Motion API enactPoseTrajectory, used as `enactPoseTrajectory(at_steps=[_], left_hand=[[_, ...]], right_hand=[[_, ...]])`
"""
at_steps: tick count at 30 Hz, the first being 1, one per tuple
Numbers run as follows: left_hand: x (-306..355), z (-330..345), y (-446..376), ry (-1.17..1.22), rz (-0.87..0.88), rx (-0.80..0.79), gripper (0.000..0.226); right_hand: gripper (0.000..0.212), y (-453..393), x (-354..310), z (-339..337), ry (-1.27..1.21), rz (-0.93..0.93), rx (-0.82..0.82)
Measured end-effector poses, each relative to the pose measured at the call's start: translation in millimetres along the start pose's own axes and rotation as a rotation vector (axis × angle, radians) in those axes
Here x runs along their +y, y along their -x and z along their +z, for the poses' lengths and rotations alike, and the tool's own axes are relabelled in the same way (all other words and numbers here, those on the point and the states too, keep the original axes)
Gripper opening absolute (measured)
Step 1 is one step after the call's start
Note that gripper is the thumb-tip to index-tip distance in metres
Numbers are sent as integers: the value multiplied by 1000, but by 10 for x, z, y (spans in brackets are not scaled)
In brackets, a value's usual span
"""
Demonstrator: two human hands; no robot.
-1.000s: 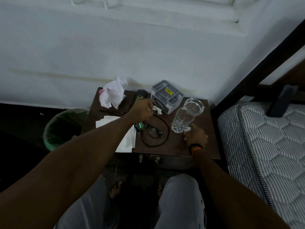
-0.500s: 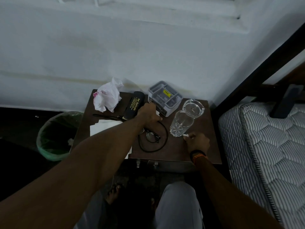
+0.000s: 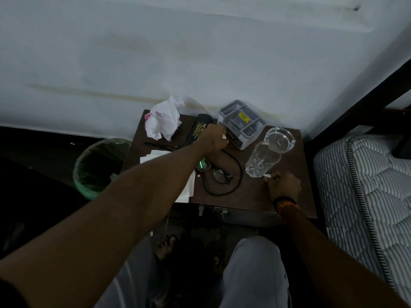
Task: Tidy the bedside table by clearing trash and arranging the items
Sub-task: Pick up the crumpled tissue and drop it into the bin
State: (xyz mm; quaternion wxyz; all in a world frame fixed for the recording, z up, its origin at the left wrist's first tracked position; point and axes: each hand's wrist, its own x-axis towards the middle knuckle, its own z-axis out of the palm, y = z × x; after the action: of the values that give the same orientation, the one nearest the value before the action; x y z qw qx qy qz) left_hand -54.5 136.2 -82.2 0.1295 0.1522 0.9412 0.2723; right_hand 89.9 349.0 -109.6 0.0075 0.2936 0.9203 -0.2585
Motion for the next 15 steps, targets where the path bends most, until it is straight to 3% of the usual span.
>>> enactPoseTrajectory(at_steps=[4,8,10,15], left_hand=[[-85,-372,191,130,-58,49,22],[-313,-617,439,315,-182,95,16],[-380,-717,584,484,-222,118,5],[-421,-965,936,915,-334,98,24]], right_hand=[[19,105,27,2,-149,37,58],[15,276,-10,19,-520,277,50],[25,307,-45,-37,-509,334,-75],[41,394,-131,-67,-508,352,-332]])
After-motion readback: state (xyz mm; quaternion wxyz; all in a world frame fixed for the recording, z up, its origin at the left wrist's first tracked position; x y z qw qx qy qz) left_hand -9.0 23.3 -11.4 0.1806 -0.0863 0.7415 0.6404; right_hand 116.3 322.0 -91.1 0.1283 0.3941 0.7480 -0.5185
